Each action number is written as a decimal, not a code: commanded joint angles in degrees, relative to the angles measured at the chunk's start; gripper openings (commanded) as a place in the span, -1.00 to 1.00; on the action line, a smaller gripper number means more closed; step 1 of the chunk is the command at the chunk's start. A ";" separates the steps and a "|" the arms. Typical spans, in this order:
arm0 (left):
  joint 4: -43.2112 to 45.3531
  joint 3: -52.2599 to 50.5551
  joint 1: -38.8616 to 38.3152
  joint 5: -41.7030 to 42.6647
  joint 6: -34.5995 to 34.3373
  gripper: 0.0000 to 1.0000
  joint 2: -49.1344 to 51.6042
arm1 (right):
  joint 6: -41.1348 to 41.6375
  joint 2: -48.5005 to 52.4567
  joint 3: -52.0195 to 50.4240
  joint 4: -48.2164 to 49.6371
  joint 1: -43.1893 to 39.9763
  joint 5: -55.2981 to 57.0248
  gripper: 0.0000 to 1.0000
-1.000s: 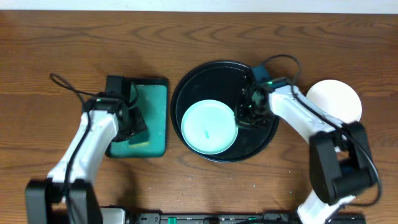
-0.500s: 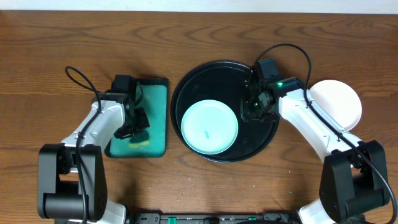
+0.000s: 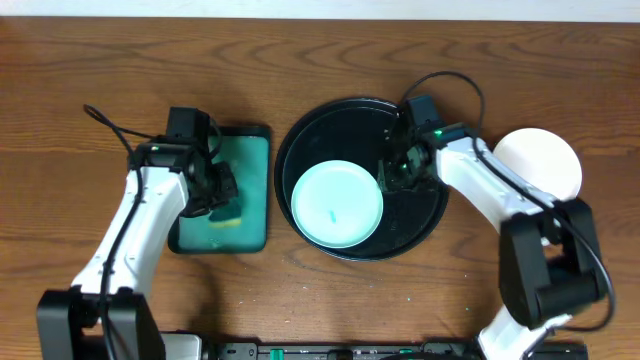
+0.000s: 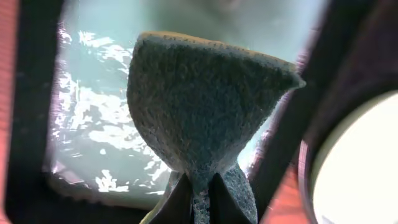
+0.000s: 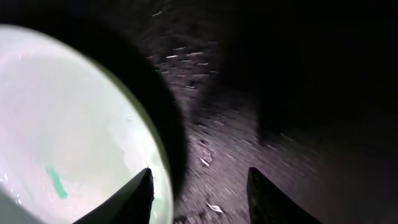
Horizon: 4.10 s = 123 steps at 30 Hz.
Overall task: Clean dirty plates on tray and stack at the side
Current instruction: 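Grasp the sponge with the left gripper and bring it to the plate, then scrub the light green plate with the sponge while right gripper holds it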
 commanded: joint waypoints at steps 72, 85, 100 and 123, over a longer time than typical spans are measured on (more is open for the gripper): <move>16.04 7.98 -33.00 23.39 -6.54 -0.85 27.69 | 4.68 6.95 -0.46 -4.17 3.50 -0.87 -0.97; 0.81 9.49 -30.53 -31.67 -5.07 -0.86 22.67 | 4.04 6.95 -0.46 -4.22 3.50 -0.83 -0.98; 14.84 11.56 -30.97 17.18 -4.90 -0.86 25.57 | 4.07 6.95 -0.46 -4.55 3.50 -0.72 -0.98; 4.28 11.78 -24.35 15.93 -4.83 -0.85 7.21 | 4.07 6.95 -0.46 -5.31 3.50 -0.72 -0.98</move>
